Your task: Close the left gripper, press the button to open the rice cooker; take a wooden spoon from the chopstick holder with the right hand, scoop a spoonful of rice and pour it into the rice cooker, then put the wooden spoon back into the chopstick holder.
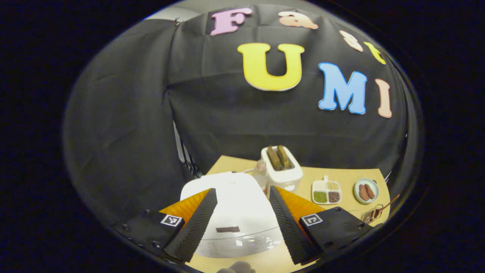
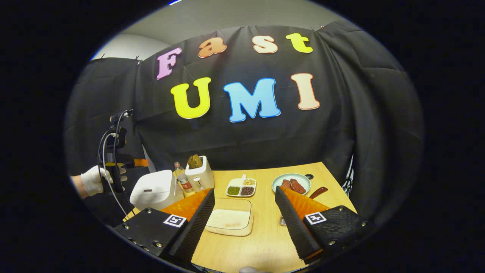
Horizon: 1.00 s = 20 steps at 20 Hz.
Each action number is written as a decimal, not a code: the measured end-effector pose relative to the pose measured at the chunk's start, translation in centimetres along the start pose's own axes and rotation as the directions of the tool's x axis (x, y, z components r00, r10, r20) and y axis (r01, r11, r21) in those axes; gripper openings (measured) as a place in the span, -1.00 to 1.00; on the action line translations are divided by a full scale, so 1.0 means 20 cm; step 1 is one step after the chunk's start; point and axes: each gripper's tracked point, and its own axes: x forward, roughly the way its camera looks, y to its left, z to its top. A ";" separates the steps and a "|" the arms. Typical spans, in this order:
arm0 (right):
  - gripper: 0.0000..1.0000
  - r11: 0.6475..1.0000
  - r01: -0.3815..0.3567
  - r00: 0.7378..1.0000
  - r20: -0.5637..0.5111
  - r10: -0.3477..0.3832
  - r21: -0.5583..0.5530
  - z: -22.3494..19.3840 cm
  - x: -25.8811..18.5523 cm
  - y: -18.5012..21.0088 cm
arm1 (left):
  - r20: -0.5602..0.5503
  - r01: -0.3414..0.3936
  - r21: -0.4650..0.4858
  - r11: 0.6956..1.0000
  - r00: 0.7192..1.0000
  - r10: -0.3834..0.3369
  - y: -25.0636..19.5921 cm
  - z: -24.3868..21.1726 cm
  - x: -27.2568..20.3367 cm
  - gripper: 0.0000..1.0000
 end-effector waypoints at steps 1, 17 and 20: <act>0.96 1.000 0.001 1.000 0.019 -0.001 -0.002 0.04 0.00 0.00 | 0.051 0.022 -0.003 1.000 0.998 -0.022 -0.06 0.09 -0.09 0.93; 0.95 0.991 0.131 0.967 0.225 -0.122 -0.026 0.50 -0.06 -0.15 | 0.386 0.168 0.102 0.981 0.902 -0.194 -0.60 0.37 -0.99 0.92; 0.95 0.990 0.139 0.963 0.235 -0.128 -0.029 0.51 -0.08 -0.15 | 0.376 0.167 0.088 0.982 0.908 -0.188 -0.57 0.38 -1.00 0.92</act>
